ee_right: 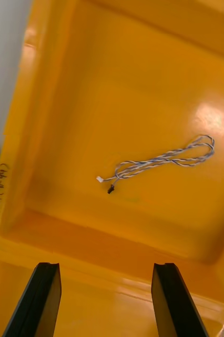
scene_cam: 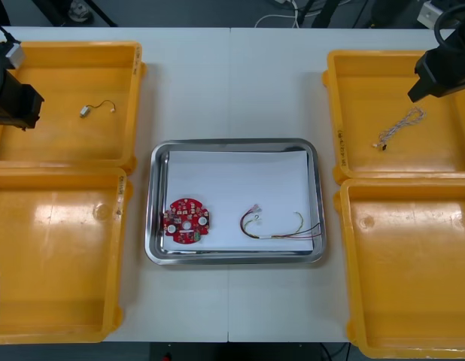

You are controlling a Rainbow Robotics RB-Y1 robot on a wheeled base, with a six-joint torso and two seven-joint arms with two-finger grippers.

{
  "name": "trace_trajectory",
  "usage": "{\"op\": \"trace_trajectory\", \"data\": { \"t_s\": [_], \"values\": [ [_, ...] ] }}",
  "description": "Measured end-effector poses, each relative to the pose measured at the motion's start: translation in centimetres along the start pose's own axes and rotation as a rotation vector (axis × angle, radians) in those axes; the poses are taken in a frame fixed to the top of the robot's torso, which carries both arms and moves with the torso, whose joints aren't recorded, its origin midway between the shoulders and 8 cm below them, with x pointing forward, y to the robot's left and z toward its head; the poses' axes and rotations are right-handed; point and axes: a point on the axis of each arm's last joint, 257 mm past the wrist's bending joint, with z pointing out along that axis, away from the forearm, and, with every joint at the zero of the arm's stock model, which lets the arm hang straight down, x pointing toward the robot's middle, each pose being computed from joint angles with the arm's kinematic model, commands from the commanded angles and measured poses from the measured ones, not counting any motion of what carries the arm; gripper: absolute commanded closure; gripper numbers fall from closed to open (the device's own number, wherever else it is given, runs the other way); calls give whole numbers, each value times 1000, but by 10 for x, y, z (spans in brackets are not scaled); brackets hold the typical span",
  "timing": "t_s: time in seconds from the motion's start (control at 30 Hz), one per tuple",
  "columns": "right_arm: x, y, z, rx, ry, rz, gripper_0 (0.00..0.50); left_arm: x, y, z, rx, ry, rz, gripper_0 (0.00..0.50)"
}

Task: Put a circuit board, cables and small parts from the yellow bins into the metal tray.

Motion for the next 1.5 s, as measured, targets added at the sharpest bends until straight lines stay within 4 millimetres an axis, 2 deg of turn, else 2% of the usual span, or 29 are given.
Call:
{"op": "trace_trajectory", "data": {
  "t_s": [0.13, 0.23, 0.37, 0.47, 0.7, 0.87, 1.07, 1.33, 1.5],
  "values": [
    [4, -23, 2, 52, 20, 58, 0, 2, -11, -15, -2, -8, 35, 500],
    [8, -35, 2, 86, 32, 87, 0, -4, -24, -24, 5, -45, 55, 500],
    [15, -50, 6, 108, 57, 133, 0, -13, -47, -36, 21, -107, 68, 500],
    [18, -55, 7, 103, 67, 166, 0, -12, -64, -39, 31, -134, 35, 500],
    [23, -66, 10, 115, 95, 234, 0, 8, -108, -29, 52, -122, -76, 500],
    [26, -71, 18, 122, 154, 307, 0, 23, -144, -22, 66, -106, 4, 500],
    [18, -61, 23, 97, 198, 350, 0, 43, -185, -15, 96, -66, 53, 499],
    [7, -63, 30, 100, 171, 434, 0, 66, -220, 2, 99, -16, -174, 500],
    [9, -64, 38, 66, 174, 523, 0, 75, -238, 10, 104, -14, -135, 499]
  ]
}}
